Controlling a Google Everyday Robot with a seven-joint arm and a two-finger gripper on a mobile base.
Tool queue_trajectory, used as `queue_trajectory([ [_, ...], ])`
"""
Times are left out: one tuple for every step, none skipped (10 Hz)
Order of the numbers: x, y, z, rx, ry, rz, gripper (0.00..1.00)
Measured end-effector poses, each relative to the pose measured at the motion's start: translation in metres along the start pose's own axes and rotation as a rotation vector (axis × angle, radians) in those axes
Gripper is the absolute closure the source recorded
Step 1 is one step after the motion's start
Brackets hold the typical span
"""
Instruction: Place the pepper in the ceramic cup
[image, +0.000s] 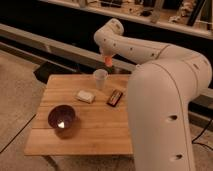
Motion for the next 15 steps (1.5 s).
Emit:
queue_trajectory([
  [0.001,0.003,0.008,-0.015,-0.01,-0.007,1.0],
  [0.002,0.006,0.016,-0.03,-0.019,-0.012,1.0],
  [0.001,0.011,0.025,-0.056,-0.034,-0.017,1.0],
  [0.0,0.013,0.027,-0.068,-0.043,-0.018,1.0],
  [-0.001,0.017,0.03,-0.093,-0.062,-0.021,1.0],
  [-0.002,0.02,0.031,-0.112,-0.077,-0.022,1.0],
  [-0.001,0.023,0.034,-0.134,-0.091,-0.027,1.0],
  [0.002,0.028,0.04,-0.159,-0.105,-0.035,1.0],
  [0.005,0.03,0.044,-0.169,-0.107,-0.038,1.0],
  [0.012,0.032,0.056,-0.189,-0.114,-0.046,1.0],
  [0.016,0.032,0.063,-0.197,-0.114,-0.051,1.0],
  [0.019,0.032,0.07,-0.201,-0.118,-0.059,1.0],
  [0.021,0.032,0.08,-0.206,-0.123,-0.074,1.0],
  [0.021,0.033,0.085,-0.21,-0.129,-0.083,1.0],
  [0.021,0.034,0.089,-0.217,-0.135,-0.092,1.0],
])
